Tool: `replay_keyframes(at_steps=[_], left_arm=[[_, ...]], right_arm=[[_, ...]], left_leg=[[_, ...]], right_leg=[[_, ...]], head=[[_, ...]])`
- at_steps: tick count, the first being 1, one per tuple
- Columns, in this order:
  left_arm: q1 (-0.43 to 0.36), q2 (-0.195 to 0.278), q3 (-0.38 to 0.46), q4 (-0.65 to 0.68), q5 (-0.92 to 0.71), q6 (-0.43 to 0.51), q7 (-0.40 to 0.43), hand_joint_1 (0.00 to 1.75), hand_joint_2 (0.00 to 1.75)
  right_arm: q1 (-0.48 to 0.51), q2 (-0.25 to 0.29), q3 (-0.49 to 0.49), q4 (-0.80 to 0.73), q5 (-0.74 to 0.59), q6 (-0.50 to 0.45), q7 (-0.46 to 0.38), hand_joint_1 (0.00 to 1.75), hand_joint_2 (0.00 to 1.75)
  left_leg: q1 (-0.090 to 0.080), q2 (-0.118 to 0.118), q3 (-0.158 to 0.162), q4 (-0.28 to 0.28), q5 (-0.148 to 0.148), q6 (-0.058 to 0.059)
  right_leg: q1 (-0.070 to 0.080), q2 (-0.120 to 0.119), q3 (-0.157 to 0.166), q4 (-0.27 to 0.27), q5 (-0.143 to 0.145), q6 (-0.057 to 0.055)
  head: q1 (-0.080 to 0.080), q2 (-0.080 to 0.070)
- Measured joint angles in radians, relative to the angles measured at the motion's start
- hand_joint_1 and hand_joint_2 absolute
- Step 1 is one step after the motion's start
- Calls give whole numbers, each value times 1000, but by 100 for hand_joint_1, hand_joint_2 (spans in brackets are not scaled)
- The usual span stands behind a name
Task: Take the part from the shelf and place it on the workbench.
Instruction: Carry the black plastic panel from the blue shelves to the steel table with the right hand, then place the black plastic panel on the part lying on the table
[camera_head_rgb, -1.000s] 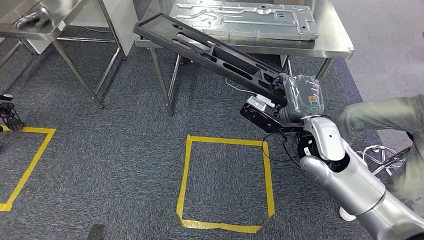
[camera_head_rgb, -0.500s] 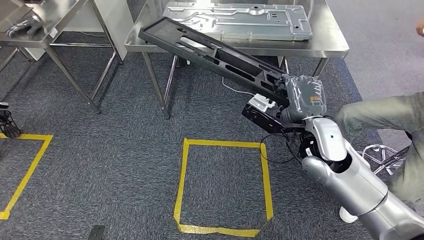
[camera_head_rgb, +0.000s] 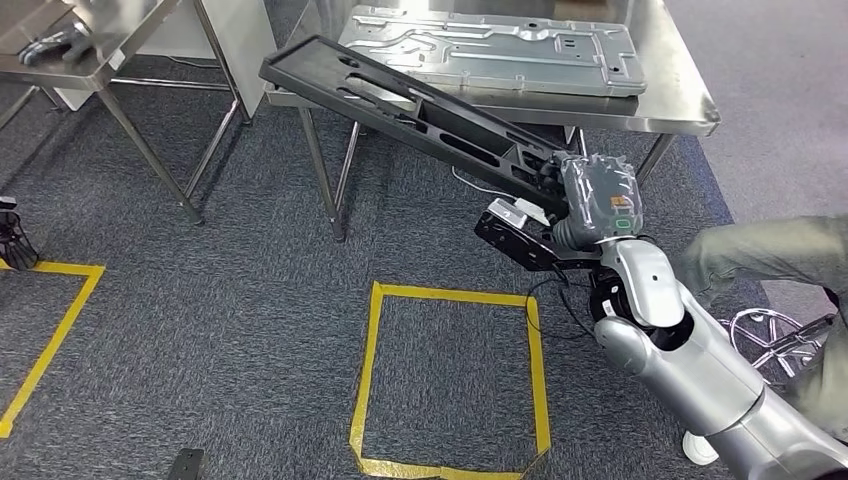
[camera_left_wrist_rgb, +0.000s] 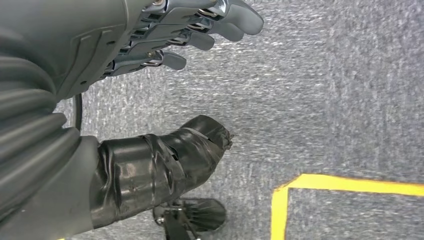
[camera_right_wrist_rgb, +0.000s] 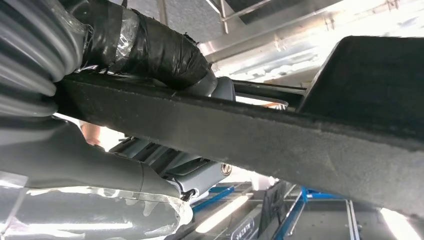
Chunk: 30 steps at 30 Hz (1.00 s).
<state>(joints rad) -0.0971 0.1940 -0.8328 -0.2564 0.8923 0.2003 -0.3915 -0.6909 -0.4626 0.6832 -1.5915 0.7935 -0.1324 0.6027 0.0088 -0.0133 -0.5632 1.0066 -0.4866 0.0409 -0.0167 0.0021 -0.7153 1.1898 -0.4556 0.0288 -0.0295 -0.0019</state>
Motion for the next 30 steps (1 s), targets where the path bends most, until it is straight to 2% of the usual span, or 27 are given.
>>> replay_keyframes(at_steps=[1, 2, 3, 7, 8, 9, 11, 12, 13, 14, 15, 16, 17, 18, 20, 22, 24, 26, 27, 28, 29, 30], left_arm=[[-1, 0, 0, 0, 0, 0, 0, 0, 175], [-2, 0, 0, 0, 0, 0, -1, 0, 175], [-3, 1, 0, 0, 0, 0, -1, 0, 175], [-4, 2, 0, 0, 0, 1, -2, 0, 175], [-5, 3, 0, 0, 0, 0, -2, 0, 175], [-5, 3, 0, 0, 0, 0, -2, 0, 175], [-4, 4, 0, 0, 0, 0, -2, 0, 175], [-2, 4, 0, 0, 0, 0, -1, 0, 175], [0, 3, 0, 0, 1, 0, 0, 0, 175], [1, 3, 0, 0, 1, -1, 1, 0, 175], [2, 3, 0, 0, 1, -1, 1, 0, 175], [2, 3, 0, 0, 2, -1, 1, 0, 175], [2, 3, 0, 0, 2, -2, 1, 0, 175], [2, 3, 0, 0, 2, -2, 2, 0, 175], [0, 3, 0, 0, 2, -2, 2, 0, 175], [0, 3, 0, 0, 2, -2, 2, 0, 175], [-1, 2, 0, 0, 2, -2, 2, 0, 175], [-2, 2, 0, 0, 4, -3, 2, 0, 175], [-2, 2, 0, 0, 5, -3, 2, 0, 175], [-1, 2, 0, 0, 6, -3, 2, 0, 175], [0, 1, 0, 0, 6, -3, 2, 0, 175], [1, 1, 0, 0, 6, -3, 1, 0, 175]], right_arm=[[-2, 0, 0, 0, 0, 0, 0, 175, 175], [-3, 1, 0, 0, 0, 0, 0, 175, 175], [-3, 2, 0, 0, 0, 0, -1, 175, 175], [-2, 3, -1, -2, 1, 0, 1, 175, 175], [-4, 4, -2, -3, 2, 0, 2, 175, 175], [-4, 5, -2, -4, 2, 0, 2, 175, 175], [-3, 6, -3, -4, 4, 1, 2, 175, 175], [-2, 6, -3, -4, 4, 3, 2, 175, 175], [0, 7, -3, -4, 4, 5, 2, 175, 175], [1, 7, -3, -4, 4, 7, 2, 175, 175], [1, 7, -3, -4, 4, 9, 2, 175, 175], [0, 7, -3, -4, 4, 9, 3, 175, 175], [-1, 7, -3, -4, 4, 10, 3, 175, 175], [-3, 7, -4, -4, 4, 10, 4, 175, 175], [-4, 7, -4, -5, 4, 11, 4, 175, 175], [-4, 7, -4, -6, 4, 12, 3, 175, 175], [-8, 7, -4, -8, 4, 13, 2, 175, 175], [-12, 7, -5, -7, 3, 15, 2, 175, 175], [-12, 8, -5, -7, 2, 17, 2, 175, 175], [-11, 8, -5, -6, 0, 20, 2, 175, 175], [-10, 8, -5, -4, -2, 22, 2, 175, 175], [-10, 8, -5, -3, -3, 24, 1, 175, 175]], left_leg=[[-2, -1, 6, 4, -9, -5], [-3, -2, 8, 8, -16, -11], [-5, -3, 8, 9, -21, -17], [-2, -1, 4, 21, -38, -36], [-1, 1, -11, 53, -52, -41], [0, 3, -40, 106, -72, -46], [1, 4, -119, 236, -105, -52], [2, 4, -153, 278, -103, -53], [2, 4, -169, 282, -81, -54], [2, 5, -167, 249, -42, -53], [2, 5, -150, 185, 8, -50], [0, 5, -126, 123, 43, -47], [-2, 5, -104, 69, 64, -44], [-5, 6, -89, 37, 69, -40], [-9, 6, -80, 19, 57, -31], [-2, 6, -68, 9, 54, -20], [2, 6, -51, -2, 50, -9], [0, 6, -40, -4, 41, -1], [-1, 5, -35, -3, 35, 1], [-1, 4, -29, -2, 29, 2], [-1, 3, -22, -1, 23, 1], [-1, 2, -14, 1, 15, 0]], right_leg=[[0, 0, 27, -62, 31, -1], [1, 1, 48, -110, 45, -5], [3, 1, 60, -135, 45, -8], [2, 3, 76, -153, 27, -28], [0, 2, 82, -156, 24, -35], [0, 1, 89, -158, 20, -40], [0, 0, 100, -159, 10, -46], [1, 1, 106, -159, 5, -46], [1, 1, 114, -159, -1, -45], [1, 2, 124, -158, -8, -44], [1, 3, 135, -159, -15, -42], [2, 3, 144, -159, -22, -39], [3, 4, 149, -159, -27, -35], [4, 5, 152, -161, -30, -30], [5, 6, 154, -166, -34, -20], [6, 5, 156, -163, -42, -9], [6, 2, 129, -105, -68, -2], [5, 2, 48, 28, -108, 1], [4, 2, 6, 85, -115, 2], [4, 2, -23, 116, -107, 3], [4, 1, -30, 102, -78, 3], [4, 1, -17, 53, -35, 1]], head=[[0, 0], [0, 0], [-1, 0], [-4, 0], [-5, 0], [-6, 0], [-7, 0], [-7, 0], [-7, 0], [-7, 0], [-7, 0], [-6, 0], [-6, 0], [-5, 0], [-5, 0], [-4, 0], [0, 0], [2, 0], [2, 0], [2, 0], [2, 0], [3, 0]])
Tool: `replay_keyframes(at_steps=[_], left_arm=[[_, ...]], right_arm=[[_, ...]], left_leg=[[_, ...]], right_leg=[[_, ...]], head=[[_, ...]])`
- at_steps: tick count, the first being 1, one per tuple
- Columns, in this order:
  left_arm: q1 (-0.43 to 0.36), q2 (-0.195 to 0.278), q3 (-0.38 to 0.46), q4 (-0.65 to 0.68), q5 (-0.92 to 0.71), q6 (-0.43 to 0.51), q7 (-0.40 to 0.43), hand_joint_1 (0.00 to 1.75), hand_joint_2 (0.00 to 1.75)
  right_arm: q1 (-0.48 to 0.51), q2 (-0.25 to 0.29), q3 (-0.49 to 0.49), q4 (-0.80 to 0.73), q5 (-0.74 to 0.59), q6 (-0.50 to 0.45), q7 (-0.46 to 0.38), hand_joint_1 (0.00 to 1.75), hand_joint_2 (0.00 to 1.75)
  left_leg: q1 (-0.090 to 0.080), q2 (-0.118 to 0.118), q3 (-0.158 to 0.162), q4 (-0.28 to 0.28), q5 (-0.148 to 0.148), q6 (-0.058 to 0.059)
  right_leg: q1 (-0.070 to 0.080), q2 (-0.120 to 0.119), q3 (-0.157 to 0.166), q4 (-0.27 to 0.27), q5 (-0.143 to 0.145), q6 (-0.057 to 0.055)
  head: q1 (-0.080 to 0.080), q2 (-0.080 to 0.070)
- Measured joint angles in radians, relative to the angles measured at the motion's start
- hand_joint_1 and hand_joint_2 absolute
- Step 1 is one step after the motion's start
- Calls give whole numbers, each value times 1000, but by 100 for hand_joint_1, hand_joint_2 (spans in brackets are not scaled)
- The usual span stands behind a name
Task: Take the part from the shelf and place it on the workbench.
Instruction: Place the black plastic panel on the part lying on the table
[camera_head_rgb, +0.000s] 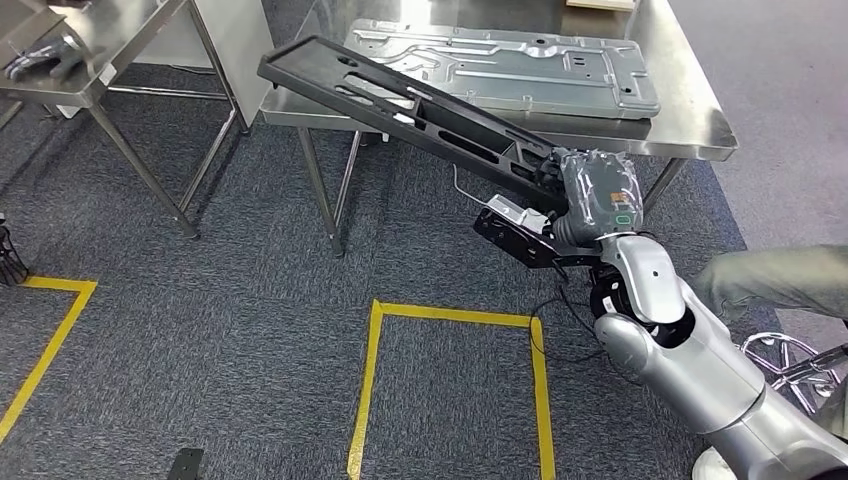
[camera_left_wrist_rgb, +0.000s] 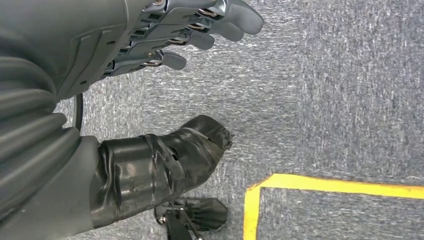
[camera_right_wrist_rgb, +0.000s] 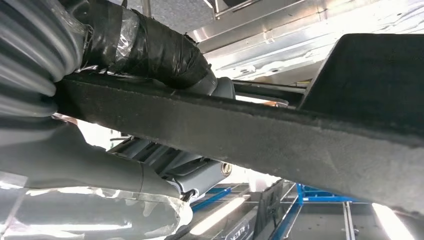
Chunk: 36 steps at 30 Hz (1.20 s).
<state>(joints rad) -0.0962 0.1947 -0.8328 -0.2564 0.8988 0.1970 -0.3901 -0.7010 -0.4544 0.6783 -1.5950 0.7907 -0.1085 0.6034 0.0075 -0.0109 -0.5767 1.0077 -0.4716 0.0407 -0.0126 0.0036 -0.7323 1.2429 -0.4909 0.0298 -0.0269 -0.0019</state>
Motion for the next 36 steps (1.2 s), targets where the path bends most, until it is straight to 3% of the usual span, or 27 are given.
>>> replay_keyframes(at_steps=[2, 3, 8, 10, 12, 13, 14, 16, 17, 18, 19, 22, 24, 26, 28, 29, 30, 31, 33, 34, 35, 36], left_arm=[[0, -1, 0, 0, 0, 0, 0, 0, 175], [-2, -1, 0, 0, 0, 0, 0, 0, 175], [-4, -1, 0, 0, 0, -1, 0, 0, 175], [-5, -1, 0, 0, 0, -1, 0, 0, 175], [-4, -1, 0, 0, 1, 0, 0, 0, 175], [-2, -2, 0, 0, 1, 0, 1, 0, 175], [0, -3, 0, 0, 1, 1, 1, 0, 175], [3, -4, 0, 0, 1, 2, 2, 0, 175], [3, -3, 0, 0, 2, 3, 3, 0, 175], [2, -2, 0, 0, 2, 3, 3, 0, 175], [2, -2, 0, 0, 2, 4, 3, 0, 175], [1, -1, 0, 0, 2, 4, 3, 0, 175], [3, -1, 0, 0, 3, 4, 2, 0, 175], [1, -1, 0, 0, 3, 4, 2, 0, 175], [0, -1, 0, 0, 3, 4, 2, 0, 175], [2, -1, 0, 0, 3, 4, 2, 0, 175], [3, -2, 0, 0, 3, 4, 2, 0, 175], [4, -3, 0, 0, 3, 4, 2, 0, 175], [4, -4, 0, 0, 3, 4, 3, 0, 175], [3, -4, 0, 0, 3, 4, 3, 0, 175], [2, -4, 0, 0, 3, 4, 3, 0, 175], [0, -4, 0, 0, 3, 4, 3, 0, 175]], right_arm=[[-3, 1, 0, 1, -2, 1, -2, 175, 175], [-5, 1, 0, 1, -3, 1, -3, 175, 175], [-10, 4, 0, 3, -4, 0, -2, 175, 175], [-12, 5, 0, 3, -5, -1, -3, 175, 175], [-11, 5, 0, 3, -6, 0, -3, 175, 175], [-10, 5, 0, 3, -7, 0, -3, 175, 175], [-8, 5, 0, 3, -8, 0, -3, 175, 175], [-7, 5, 0, 3, -9, 0, -2, 175, 175], [-7, 5, 0, 4, -9, 0, -2, 175, 175], [-9, 5, 0, 4, -10, 0, -2, 175, 175], [-10, 5, 0, 4, -12, 0, -2, 175, 175], [-7, 5, 0, 4, -16, 0, -2, 175, 175], [-7, 5, 0, 3, -17, 0, -2, 175, 175], [-9, 5, -1, 3, -18, 0, -2, 175, 175], [-6, 5, -1, 4, -19, 0, -2, 175, 175], [-3, 5, -1, 5, -19, 0, -2, 175, 175], [-2, 5, -1, 6, -19, 0, -2, 175, 175], [-1, 5, -1, 7, -19, 0, -2, 175, 175], [-1, 5, -1, 10, -19, 0, -3, 175, 175], [-2, 6, -1, 10, -20, -1, -4, 175, 175], [-2, 6, -1, 11, -20, -1, -4, 175, 175], [-2, 6, -1, 12, -21, -1, -6, 175, 175]], left_leg=[[-2, -2, 14, 6, -18, -7], [-3, -2, 16, 9, -26, -12], [-2, 0, 18, 27, -51, -41], [0, 3, -31, 122, -87, -51], [2, 3, -115, 251, -118, -58], [2, 3, -147, 287, -114, -59], [2, 4, -160, 282, -87, -59], [1, 4, -137, 176, 5, -53], [-1, 4, -111, 110, 41, -47], [-4, 4, -89, 56, 58, -40], [-8, 4, -72, 20, 64, -33], [-11, 4, -46, -3, 44, -13], [-8, 3, -23, -12, 37, -2], [-7, 4, -6, -14, 26, 6], [-7, 3, 11, -14, 11, 10], [-6, 2, 22, -13, 1, 9], [-5, 1, 34, -13, -9, 7], [-4, 1, 48, -12, -21, 4], [-3, 0, 74, -8, -47, -7], [-3, -1, 81, -6, -59, -14], [-4, -1, 86, -6, -68, -21], [-4, -1, 89, 0, -70, -29]], right_leg=[[1, 0, 49, -127, 72, -6], [2, 0, 69, -171, 84, -10], [4, 3, 103, -212, 62, -38], [2, 1, 119, -219, 54, -48], [3, 2, 131, -219, 43, -52], [3, 3, 138, -219, 36, -52], [4, 4, 147, -219, 29, -51], [4, 5, 171, -219, 11, -48], [4, 5, 182, -221, 3, -45], [5, 5, 189, -223, -4, -41], [4, 6, 195, -226, -10, -35], [3, 7, 208, -220, -11, -17], [3, 5, 199, -182, -21, -9], [2, 4, 130, -68, -52, -4], [1, 4, 37, 50, -88, -1], [-1, 4, 9, 64, -90, 1], [-4, 4, -2, 48, -76, 4], [-7, 3, 3, 0, -42, 6], [-11, 0, 31, -128, 55, 8], [-10, -2, 45, -170, 82, 4], [-8, -2, 52, -191, 99, -3], [-6, -2, 55, -193, 93, -12]], head=[[0, 0], [-1, 0], [-3, 0], [-6, 0], [-7, 0], [-7, 0], [-7, 0], [-7, 0], [-6, 0], [-6, 0], [-6, 0], [-5, 0], [-2, 0], [1, 0], [2, 0], [3, 0], [3, 0], [3, 0], [3, 0], [2, 0], [2, 0], [1, 0]])
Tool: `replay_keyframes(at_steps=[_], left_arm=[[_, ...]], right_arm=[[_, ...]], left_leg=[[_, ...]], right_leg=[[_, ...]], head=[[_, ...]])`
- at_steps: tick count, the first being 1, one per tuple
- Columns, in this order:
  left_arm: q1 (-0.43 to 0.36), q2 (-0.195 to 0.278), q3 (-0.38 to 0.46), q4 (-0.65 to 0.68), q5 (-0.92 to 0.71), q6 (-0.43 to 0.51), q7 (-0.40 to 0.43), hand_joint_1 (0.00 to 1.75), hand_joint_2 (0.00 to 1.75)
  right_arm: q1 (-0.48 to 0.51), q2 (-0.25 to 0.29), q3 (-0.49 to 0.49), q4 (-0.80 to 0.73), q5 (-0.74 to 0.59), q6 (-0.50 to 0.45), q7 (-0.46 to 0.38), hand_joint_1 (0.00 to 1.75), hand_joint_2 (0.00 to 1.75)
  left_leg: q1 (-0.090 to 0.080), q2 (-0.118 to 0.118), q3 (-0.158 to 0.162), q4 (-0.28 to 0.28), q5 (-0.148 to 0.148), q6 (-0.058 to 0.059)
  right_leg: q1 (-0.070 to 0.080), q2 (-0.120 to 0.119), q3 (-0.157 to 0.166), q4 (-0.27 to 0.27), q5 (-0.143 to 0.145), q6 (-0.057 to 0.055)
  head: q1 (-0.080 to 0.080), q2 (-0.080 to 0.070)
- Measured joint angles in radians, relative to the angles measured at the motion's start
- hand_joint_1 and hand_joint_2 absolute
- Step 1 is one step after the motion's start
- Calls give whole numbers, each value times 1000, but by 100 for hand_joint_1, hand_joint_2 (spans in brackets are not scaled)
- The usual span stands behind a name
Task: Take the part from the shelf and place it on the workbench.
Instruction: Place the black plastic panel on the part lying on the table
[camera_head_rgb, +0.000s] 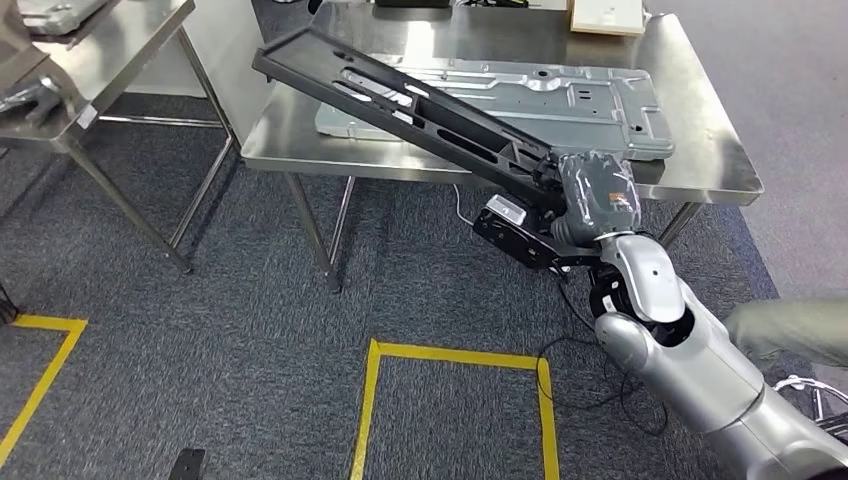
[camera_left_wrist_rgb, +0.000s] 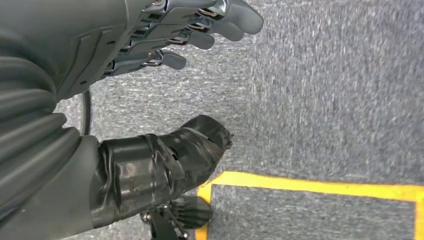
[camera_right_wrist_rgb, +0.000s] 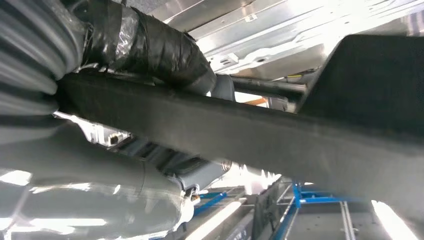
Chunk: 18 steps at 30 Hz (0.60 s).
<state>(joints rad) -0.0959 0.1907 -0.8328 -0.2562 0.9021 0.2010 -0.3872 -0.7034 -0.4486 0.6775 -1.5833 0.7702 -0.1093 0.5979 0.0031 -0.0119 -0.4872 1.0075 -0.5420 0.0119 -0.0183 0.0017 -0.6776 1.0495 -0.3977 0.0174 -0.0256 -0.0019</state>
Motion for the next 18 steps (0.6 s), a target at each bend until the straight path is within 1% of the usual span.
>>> replay_keyframes(at_steps=[2, 3, 4, 5, 6, 7, 8, 9, 10, 11, 12, 13, 14, 15, 16, 17, 18], left_arm=[[-1, 0, 0, 0, 0, 0, 0, 0, 175], [-1, 0, 0, 0, 0, 0, 0, 0, 175], [-2, 0, 0, 0, 0, 0, 0, 0, 175], [-3, 0, 0, 0, 0, 1, 1, 0, 175], [-3, 0, 0, 0, 0, 2, 2, 0, 175], [-2, 0, 0, 0, 0, 2, 2, 0, 175], [0, 0, 0, 0, 0, 3, 3, 0, 175], [2, -1, 0, 0, 0, 3, 3, 0, 175], [4, -1, 0, 0, 0, 3, 3, 0, 175], [5, -1, 0, 0, 0, 3, 3, 0, 175], [7, -1, 0, 0, 0, 3, 3, 0, 175], [9, 0, 0, 0, 0, 3, 2, 0, 175], [10, 0, 0, 0, 0, 4, 0, 0, 175], [11, 0, 0, 0, -1, 4, -2, 0, 175], [11, -1, 0, 0, -1, 5, -4, 0, 175], [11, -1, 0, 0, -2, 5, -6, 0, 175], [10, 0, 0, 0, -2, 6, -7, 0, 175]], right_arm=[[-2, 1, 0, 0, 0, -1, -1, 175, 175], [-3, 1, 0, 0, 0, -2, -2, 175, 175], [-4, 1, 0, 0, 0, -3, -1, 175, 175], [-5, 1, -1, -1, 0, -5, -1, 175, 175], [-5, 1, -1, -1, 0, -6, 0, 175, 175], [-5, 1, -1, -1, 0, -8, 1, 175, 175], [-3, 1, -1, -1, 0, -9, 2, 175, 175], [-1, 0, -1, -2, -1, -9, 3, 175, 175], [2, 0, -1, -3, -1, -10, 6, 175, 175], [4, -2, -2, -4, -2, -11, 8, 175, 175], [7, -3, -3, -6, -3, -12, 10, 175, 175], [9, -4, -6, -8, -4, -16, 12, 175, 175], [12, -6, -8, -10, -6, -20, 14, 175, 175], [16, -8, -11, -12, -8, -24, 17, 175, 175], [22, -10, -13, -15, -10, -28, 20, 175, 175], [26, -12, -17, -18, -12, -30, 23, 175, 175], [31, -15, -23, -21, -13, -31, 24, 175, 175]], left_leg=[[1, 1, -5, 22, 3, -11], [3, 3, -18, 54, 7, -16], [4, 4, -44, 97, 1, -19], [6, 5, -79, 152, -11, -23], [6, 5, -122, 209, -32, -27], [6, 5, -163, 255, -56, -29], [6, 5, -194, 281, -75, -30], [5, 5, -213, 277, -79, -27], [4, 5, -217, 242, -60, -20], [1, 5, -212, 187, -20, -10], [-4, 4, -203, 123, 37, 2], [-10, 3, -198, 79, 84, 11], [-15, 2, -191, 48, 112, 20], [-20, 1, -184, 29, 127, 26], [-23, 0, -176, 22, 124, 30], [-23, 0, -158, 8, 121, 34], [-22, 1, -141, 0, 122, 37]], right_leg=[[0, 2, 13, -2, -5, -18], [0, 2, 21, -3, -12, -25], [0, 3, 30, -5, -18, -31], [1, 3, 38, -5, -26, -35], [2, 4, 47, -6, -34, -38], [4, 5, 57, -6, -44, -40], [6, 6, 68, -6, -53, -40], [10, 8, 83, -6, -65, -41], [14, 9, 100, -6, -77, -41], [17, 10, 118, -6, -89, -41], [20, 10, 133, -7, -102, -41], [22, 11, 147, -9, -112, -39], [21, 14, 156, -14, -121, -35], [20, 16, 165, -14, -126, -30], [19, 19, 176, -12, -127, -24], [18, 19, 183, -7, -127, -20], [18, 18, 185, 11, -125, -17]], head=[[0, 0], [-1, 0], [-1, 0], [-1, 0], [-1, 0], [-1, 0], [-1, 0], [-1, 0], [-1, 0], [-1, 0], [-1, 0], [1, 0], [2, 0], [2, 0], [3, 0], [3, 0], [4, 0]])
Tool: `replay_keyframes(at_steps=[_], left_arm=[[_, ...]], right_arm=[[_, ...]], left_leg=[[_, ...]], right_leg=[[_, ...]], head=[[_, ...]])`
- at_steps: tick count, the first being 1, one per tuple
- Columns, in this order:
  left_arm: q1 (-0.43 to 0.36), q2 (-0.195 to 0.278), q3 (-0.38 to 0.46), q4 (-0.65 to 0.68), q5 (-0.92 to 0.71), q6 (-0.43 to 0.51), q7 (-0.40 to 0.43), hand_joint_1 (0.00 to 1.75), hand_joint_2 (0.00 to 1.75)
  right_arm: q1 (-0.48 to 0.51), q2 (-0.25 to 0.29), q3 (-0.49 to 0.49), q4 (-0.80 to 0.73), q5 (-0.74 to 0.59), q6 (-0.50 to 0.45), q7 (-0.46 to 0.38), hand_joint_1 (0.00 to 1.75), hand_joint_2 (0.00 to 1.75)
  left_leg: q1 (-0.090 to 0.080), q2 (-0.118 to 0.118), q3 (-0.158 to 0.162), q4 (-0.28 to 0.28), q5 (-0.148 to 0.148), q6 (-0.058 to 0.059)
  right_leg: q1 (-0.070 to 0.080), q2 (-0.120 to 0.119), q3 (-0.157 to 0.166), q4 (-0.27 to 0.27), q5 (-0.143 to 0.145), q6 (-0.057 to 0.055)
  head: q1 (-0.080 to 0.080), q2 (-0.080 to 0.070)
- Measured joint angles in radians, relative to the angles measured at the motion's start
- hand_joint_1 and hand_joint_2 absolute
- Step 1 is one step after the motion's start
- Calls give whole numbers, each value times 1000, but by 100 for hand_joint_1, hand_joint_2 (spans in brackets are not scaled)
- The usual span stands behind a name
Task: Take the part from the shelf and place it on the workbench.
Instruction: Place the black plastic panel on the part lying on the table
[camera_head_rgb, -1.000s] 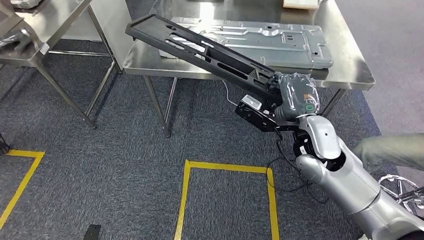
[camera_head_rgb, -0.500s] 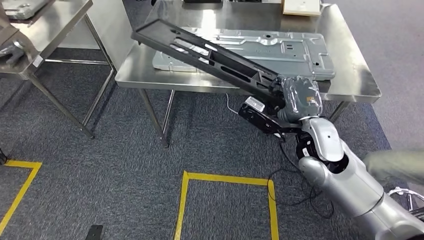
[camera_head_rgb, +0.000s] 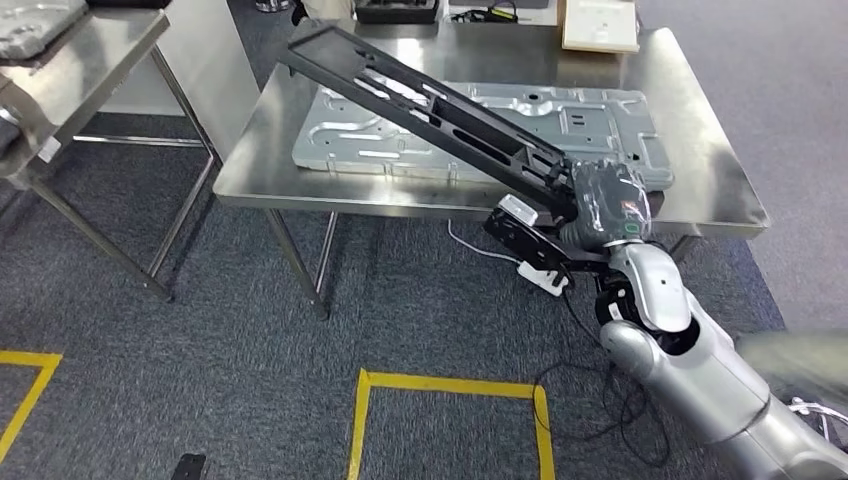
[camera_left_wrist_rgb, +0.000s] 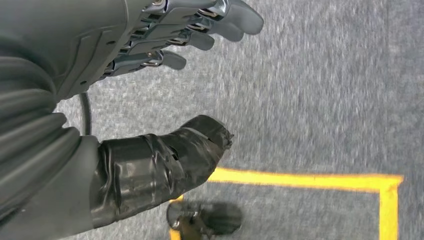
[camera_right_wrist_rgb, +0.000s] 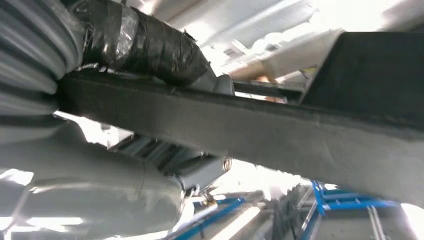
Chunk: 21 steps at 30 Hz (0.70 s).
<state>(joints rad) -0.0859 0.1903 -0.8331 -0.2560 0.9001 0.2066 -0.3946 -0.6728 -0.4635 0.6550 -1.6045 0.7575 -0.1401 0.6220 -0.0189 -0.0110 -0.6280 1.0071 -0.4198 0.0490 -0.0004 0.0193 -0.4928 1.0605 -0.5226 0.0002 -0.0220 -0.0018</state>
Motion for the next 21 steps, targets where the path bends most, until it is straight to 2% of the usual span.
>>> replay_keyframes(at_steps=[1, 2, 3, 5, 6, 7, 8, 9, 10, 11, 12, 13, 14, 15, 16, 18, 19, 21], left_arm=[[-2, 0, 0, 0, 0, 1, -1, 0, 175], [-4, 0, 0, 0, -1, 1, -3, 0, 175], [-5, 0, 0, 0, -2, 2, -4, 0, 175], [-5, -1, 0, 0, -5, 3, -4, 0, 175], [-3, -2, 0, 0, -6, 3, -5, 0, 175], [-1, -4, 0, 0, -7, 4, -5, 0, 175], [-1, -6, 0, 0, -8, 4, -5, 0, 175], [0, -7, 0, 0, -8, 4, -5, 0, 175], [-1, -8, 0, 0, -8, 5, -5, 0, 175], [-2, -9, 0, 0, -8, 6, -5, 0, 175], [-3, -9, 0, 0, -8, 6, -5, 0, 175], [-5, -9, 0, 0, -8, 7, -5, 0, 175], [-6, -9, 0, 0, -9, 8, -6, 0, 175], [-7, -10, 0, 0, -9, 9, -6, 0, 175], [-7, -11, 0, 0, -10, 10, -7, 0, 175], [-8, -13, 0, 0, -13, 11, -7, 0, 175], [-7, -15, 0, 0, -15, 11, -7, 0, 175], [-4, -18, 0, 0, -19, 12, -7, 0, 175]], right_arm=[[1, -4, -6, -3, -1, -1, 1, 175, 175], [2, -9, -13, -7, -1, -1, 2, 175, 175], [4, -14, -20, -11, -1, -2, 3, 175, 175], [11, -27, -32, -18, 3, -2, 7, 175, 175], [15, -33, -36, -21, 5, -2, 8, 175, 175], [19, -40, -40, -23, 7, -2, 9, 175, 175], [21, -46, -43, -25, 8, -2, 9, 175, 175], [23, -50, -45, -27, 8, -2, 9, 175, 175], [24, -53, -48, -29, 9, -2, 9, 175, 175], [24, -55, -50, -30, 9, -2, 10, 175, 175], [27, -59, -52, -33, 9, -2, 12, 175, 175], [29, -64, -55, -38, 9, -2, 16, 175, 175], [31, -70, -58, -44, 9, -1, 20, 175, 175], [33, -77, -63, -50, 10, 1, 23, 175, 175], [33, -83, -68, -54, 10, 3, 26, 175, 175], [34, -93, -77, -60, 8, 8, 28, 175, 175], [34, -97, -80, -61, 7, 11, 29, 175, 175], [37, -102, -82, -61, 6, 18, 28, 175, 175]], left_leg=[[1, 1, 16, -4, -4, 4], [2, 2, 32, -8, -9, 8], [3, 3, 42, -8, -16, 12], [6, 2, 65, -9, -37, 14], [8, 2, 79, -9, -51, 12], [12, 1, 96, -8, -65, 8], [16, -1, 114, -7, -80, 4], [18, -1, 128, -6, -96, -2], [19, -2, 141, 0, -112, -9], [19, -2, 147, 2, -126, -16], [17, -2, 152, 3, -137, -22], [17, -3, 158, 6, -142, -29], [17, -3, 155, 14, -138, -35], [18, -2, 148, 39, -128, -40], [20, -1, 125, 82, -115, -46], [24, 2, 49, 193, -113, -56], [26, 2, 10, 241, -131, -60], [28, 3, -53, 287, -198, -65]], right_leg=[[-1, -2, -9, 28, -2, 3], [-1, -4, -33, 73, -10, 8], [-4, -6, -71, 129, -26, 13], [-8, -7, -160, 225, -82, 24], [-12, -7, -192, 238, -105, 30], [-15, -7, -211, 223, -110, 35], [-19, -8, -217, 179, -83, 40], [-24, -10, -217, 123, -25, 44], [-27, -14, -218, 64, 49, 47], [-29, -17, -217, 23, 108, 45], [-28, -18, -217, 1, 149, 39], [-26, -18, -217, -8, 159, 29], [-25, -17, -210, -6, 150, 19], [-26, -15, -202, -9, 145, 10], [-27, -15, -190, -13, 136, 2], [-28, -15, -163, -21, 119, -8], [-27, -15, -149, -24, 109, -11], [-27, -12, -118, -26, 88, -11]], head=[[1, 0], [2, 0], [3, 0], [4, 0], [4, 0], [5, 0], [5, 0], [5, 0], [6, 0], [6, 0], [6, 0], [6, 0], [6, 0], [5, 0], [4, 0], [3, 0], [3, 0], [3, 0]])
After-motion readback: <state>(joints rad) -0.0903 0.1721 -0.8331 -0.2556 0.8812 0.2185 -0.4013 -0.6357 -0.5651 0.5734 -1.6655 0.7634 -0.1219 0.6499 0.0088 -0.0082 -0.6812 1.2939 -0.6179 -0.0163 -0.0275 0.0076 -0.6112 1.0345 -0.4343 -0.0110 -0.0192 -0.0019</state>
